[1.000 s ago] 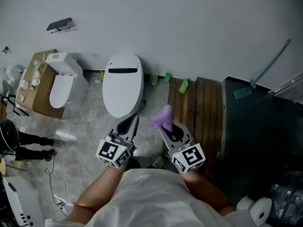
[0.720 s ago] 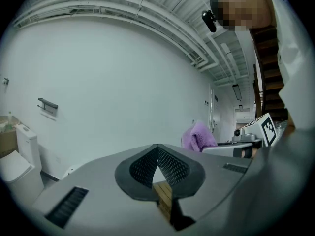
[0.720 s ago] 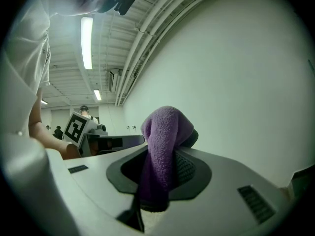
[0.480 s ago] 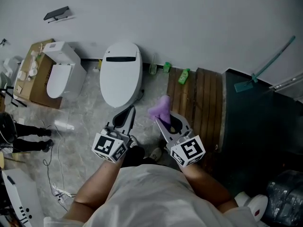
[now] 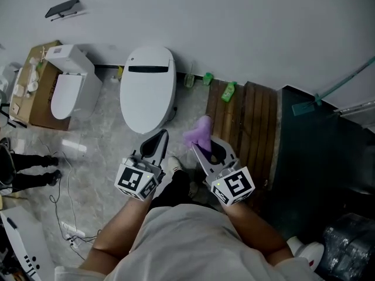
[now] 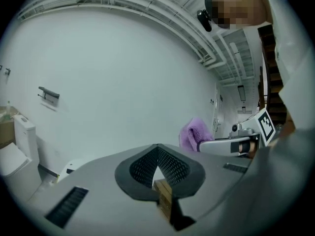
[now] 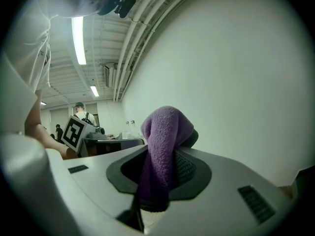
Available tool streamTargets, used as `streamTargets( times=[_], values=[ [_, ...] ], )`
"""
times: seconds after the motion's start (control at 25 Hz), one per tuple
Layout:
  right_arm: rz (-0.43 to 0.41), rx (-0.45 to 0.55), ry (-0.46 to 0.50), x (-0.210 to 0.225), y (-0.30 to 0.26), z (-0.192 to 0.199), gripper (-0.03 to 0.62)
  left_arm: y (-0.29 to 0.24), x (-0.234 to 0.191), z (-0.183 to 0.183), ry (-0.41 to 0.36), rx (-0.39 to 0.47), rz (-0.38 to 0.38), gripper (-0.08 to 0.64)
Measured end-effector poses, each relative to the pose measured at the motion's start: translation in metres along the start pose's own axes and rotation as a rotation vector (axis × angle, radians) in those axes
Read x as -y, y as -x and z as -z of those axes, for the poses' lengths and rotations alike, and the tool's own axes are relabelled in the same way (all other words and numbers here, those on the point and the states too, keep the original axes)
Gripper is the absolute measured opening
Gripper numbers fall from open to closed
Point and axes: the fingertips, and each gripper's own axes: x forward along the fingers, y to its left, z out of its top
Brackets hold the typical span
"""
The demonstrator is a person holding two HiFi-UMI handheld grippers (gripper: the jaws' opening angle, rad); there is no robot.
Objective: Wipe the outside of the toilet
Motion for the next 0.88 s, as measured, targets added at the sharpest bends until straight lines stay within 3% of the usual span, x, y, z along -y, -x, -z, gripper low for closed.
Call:
streamTargets(
  times=[0.44,0.88],
  values=[
    [0.029,-0.041,0.012,0.05,-0.063,-0.009,0.106,-0.054,-0.042,-0.004,-0.054,-0.046,0.053,0.006],
    [-0.037,-0.084,0.053,0.078,-0.11,-0.009,0.106,-0.078,-0.088,0.006,0.002,-0.041,-0.024,0.006]
  ],
)
